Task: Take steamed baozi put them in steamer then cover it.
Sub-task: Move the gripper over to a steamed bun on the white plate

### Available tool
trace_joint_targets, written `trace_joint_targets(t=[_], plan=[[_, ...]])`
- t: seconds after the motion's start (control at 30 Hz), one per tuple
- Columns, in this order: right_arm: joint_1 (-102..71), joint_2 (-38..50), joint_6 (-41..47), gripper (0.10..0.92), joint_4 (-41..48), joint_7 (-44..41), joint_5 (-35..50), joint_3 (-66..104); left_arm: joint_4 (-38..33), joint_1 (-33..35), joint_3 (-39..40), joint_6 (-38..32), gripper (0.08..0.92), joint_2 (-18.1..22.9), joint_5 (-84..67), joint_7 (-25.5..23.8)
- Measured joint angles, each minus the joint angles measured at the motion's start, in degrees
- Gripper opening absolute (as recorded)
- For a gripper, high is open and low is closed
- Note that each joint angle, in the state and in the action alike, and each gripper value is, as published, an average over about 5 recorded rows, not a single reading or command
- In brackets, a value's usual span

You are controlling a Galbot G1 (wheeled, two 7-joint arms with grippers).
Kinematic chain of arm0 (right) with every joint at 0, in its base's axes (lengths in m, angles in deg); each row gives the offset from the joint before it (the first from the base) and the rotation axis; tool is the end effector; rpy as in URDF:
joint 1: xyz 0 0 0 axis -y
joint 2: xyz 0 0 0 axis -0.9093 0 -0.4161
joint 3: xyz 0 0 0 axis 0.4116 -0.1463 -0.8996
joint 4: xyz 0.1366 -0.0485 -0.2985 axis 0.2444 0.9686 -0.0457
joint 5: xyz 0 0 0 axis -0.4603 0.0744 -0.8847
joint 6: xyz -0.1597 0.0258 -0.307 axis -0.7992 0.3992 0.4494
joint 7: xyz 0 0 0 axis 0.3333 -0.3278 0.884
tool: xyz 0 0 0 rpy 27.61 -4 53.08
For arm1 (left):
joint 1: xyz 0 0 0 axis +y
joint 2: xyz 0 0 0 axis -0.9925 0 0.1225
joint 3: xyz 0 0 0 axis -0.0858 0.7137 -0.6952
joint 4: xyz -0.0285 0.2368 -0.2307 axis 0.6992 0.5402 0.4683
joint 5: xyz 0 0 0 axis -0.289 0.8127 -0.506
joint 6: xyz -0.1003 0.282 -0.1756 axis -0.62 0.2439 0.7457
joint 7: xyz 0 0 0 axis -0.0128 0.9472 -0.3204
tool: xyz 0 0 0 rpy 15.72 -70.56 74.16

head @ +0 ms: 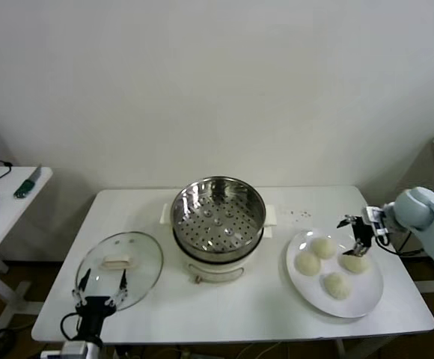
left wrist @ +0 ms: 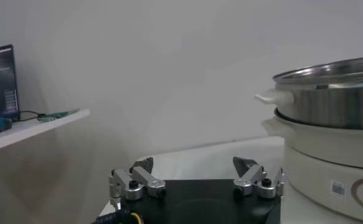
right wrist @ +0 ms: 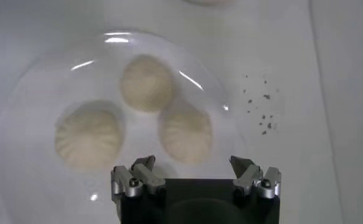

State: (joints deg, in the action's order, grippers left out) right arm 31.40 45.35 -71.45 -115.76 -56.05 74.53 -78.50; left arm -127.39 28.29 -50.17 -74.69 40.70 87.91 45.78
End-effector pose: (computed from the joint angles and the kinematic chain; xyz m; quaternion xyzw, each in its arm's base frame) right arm 0.4982 -0.2308 -0.1900 0.4833 -0.5840 0.5157 0.3993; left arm 0.1423 0.0775 -0.3519 0.0514 -0.9916 -0.0881 0.0795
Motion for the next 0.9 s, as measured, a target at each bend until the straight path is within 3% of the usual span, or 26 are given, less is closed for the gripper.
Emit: trace_joint_targets(t=[0.9], plan=[[6.1,-12.8,-1.3,0.823,14.2,-1.2,0.2,-13.7,1.5,-0.6,-0.8,0.5,0.823,-1.2,-1.6,-0.3]])
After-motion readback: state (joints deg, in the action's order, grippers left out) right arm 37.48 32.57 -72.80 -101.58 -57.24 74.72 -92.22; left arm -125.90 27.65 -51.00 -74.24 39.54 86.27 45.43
